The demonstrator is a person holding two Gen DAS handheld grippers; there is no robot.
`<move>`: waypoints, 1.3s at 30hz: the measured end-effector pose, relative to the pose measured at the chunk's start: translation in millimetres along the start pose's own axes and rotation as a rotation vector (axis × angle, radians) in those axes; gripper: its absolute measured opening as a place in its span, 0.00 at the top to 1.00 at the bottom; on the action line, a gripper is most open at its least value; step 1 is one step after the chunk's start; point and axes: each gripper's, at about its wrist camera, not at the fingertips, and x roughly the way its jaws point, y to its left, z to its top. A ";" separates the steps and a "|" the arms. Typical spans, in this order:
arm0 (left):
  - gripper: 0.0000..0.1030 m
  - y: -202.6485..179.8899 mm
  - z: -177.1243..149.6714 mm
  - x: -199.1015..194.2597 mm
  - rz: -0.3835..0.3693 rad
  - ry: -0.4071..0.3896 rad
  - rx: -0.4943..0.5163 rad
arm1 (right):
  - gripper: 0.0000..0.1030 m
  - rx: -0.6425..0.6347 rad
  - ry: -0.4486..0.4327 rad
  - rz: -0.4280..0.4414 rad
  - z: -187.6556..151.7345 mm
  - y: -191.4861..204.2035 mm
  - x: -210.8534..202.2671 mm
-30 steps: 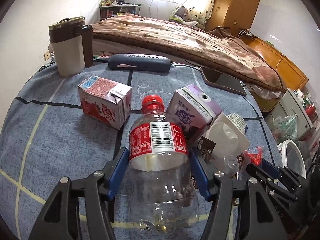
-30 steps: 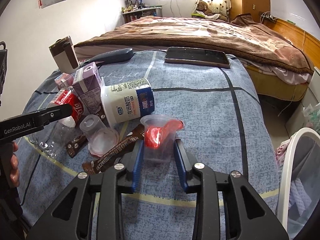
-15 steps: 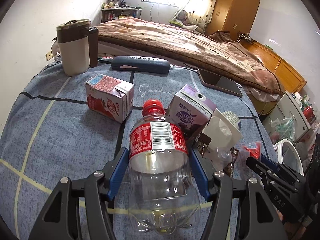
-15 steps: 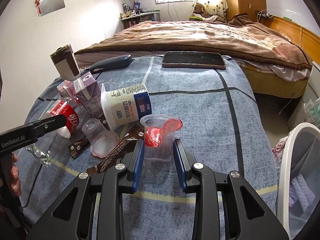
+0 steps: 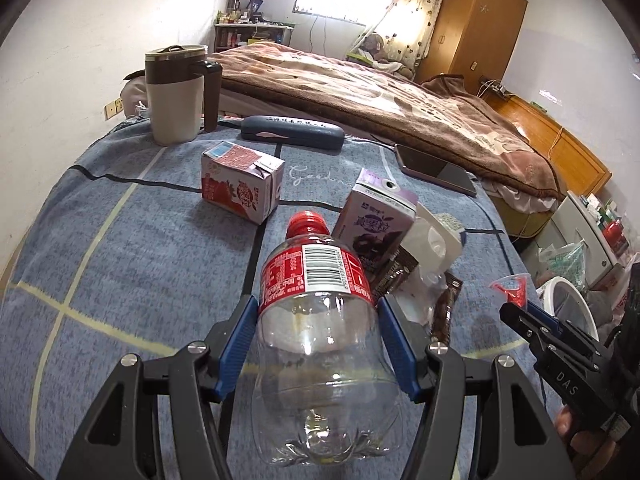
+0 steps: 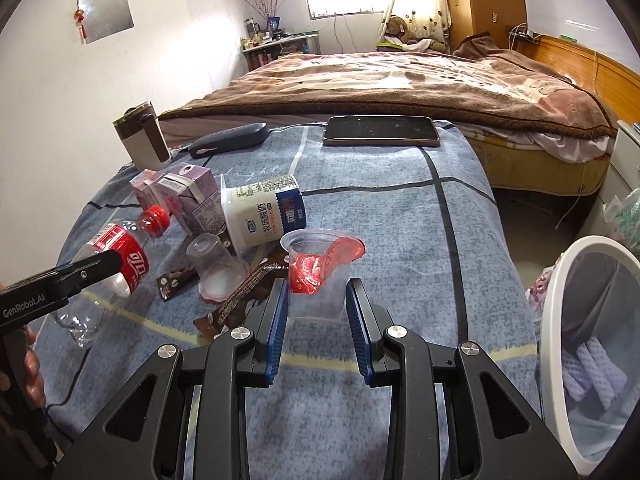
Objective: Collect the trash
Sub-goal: 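Carry the bottle and cup over the bin and open both tools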
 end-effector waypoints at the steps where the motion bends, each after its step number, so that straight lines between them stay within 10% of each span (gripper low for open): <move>1: 0.38 -0.3 -1.6 -2.7 0.001 -0.003 -0.003 | 0.69 0.000 -0.002 0.001 -0.6 0.0 -1.0; 39: 0.38 -168.2 -22.9 -47.7 -0.212 -0.108 0.283 | 0.69 0.108 -0.168 -0.128 -17.5 -91.1 -103.6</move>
